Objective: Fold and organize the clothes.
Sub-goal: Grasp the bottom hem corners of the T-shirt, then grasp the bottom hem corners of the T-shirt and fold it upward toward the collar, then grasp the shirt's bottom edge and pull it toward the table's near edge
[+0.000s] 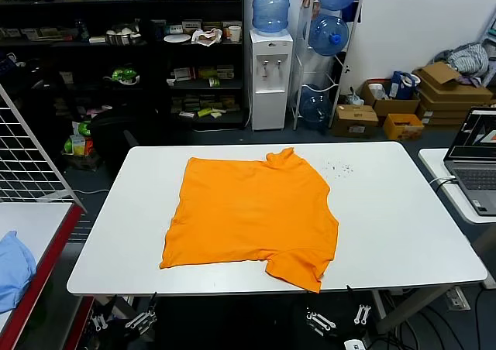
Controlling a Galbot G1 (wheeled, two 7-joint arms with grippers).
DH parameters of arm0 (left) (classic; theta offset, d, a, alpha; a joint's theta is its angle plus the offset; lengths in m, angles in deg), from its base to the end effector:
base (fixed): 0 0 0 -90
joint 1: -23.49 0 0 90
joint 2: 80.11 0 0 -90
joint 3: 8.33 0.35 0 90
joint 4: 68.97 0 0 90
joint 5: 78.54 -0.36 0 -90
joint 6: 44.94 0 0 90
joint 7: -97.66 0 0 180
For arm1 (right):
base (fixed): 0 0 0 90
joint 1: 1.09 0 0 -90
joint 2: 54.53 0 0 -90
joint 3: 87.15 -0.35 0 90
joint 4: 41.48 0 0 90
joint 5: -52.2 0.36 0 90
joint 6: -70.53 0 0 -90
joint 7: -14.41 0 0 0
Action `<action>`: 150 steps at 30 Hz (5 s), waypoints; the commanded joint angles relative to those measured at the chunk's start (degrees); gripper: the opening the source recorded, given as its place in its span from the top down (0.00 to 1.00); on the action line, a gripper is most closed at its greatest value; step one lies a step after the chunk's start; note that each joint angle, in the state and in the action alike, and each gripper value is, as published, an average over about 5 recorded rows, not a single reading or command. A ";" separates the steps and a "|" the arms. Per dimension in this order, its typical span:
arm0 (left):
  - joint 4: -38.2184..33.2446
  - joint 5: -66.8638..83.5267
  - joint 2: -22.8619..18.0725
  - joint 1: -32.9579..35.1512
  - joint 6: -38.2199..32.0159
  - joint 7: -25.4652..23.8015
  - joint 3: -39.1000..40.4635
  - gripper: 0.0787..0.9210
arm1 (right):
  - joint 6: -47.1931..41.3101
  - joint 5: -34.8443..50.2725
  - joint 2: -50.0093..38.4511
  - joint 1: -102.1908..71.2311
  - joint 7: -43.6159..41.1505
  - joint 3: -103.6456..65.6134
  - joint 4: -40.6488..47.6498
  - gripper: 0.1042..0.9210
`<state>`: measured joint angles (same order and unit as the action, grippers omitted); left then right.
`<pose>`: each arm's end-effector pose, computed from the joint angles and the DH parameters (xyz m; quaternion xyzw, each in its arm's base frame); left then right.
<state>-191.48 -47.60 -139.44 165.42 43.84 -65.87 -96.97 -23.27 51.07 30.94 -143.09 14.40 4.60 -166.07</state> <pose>0.0783 0.0736 -0.3242 0.0056 -0.9772 0.0442 0.2076 0.0674 -0.0025 -0.3232 0.0388 -0.9817 0.0293 0.1841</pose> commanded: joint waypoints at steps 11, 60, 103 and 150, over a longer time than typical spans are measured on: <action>1.91 1.60 0.27 -11.85 4.97 1.65 6.90 0.00 | -2.48 0.91 0.16 6.61 1.74 0.22 3.18 0.00; 12.97 2.39 -1.51 -25.57 8.98 4.38 15.17 0.55 | -8.93 -0.85 4.77 14.95 4.11 3.97 11.43 0.66; 3.60 15.32 8.08 -32.44 11.75 10.41 18.10 0.98 | -14.12 15.34 -10.15 21.94 15.49 3.04 0.82 0.98; 11.49 16.48 8.20 -35.91 13.61 7.69 20.01 0.18 | -13.98 21.15 -16.59 26.83 9.63 1.49 11.37 0.09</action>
<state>-179.96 -31.13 -130.82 125.43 57.44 -57.09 -75.95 -39.38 72.57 16.47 -110.88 25.74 8.86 -153.90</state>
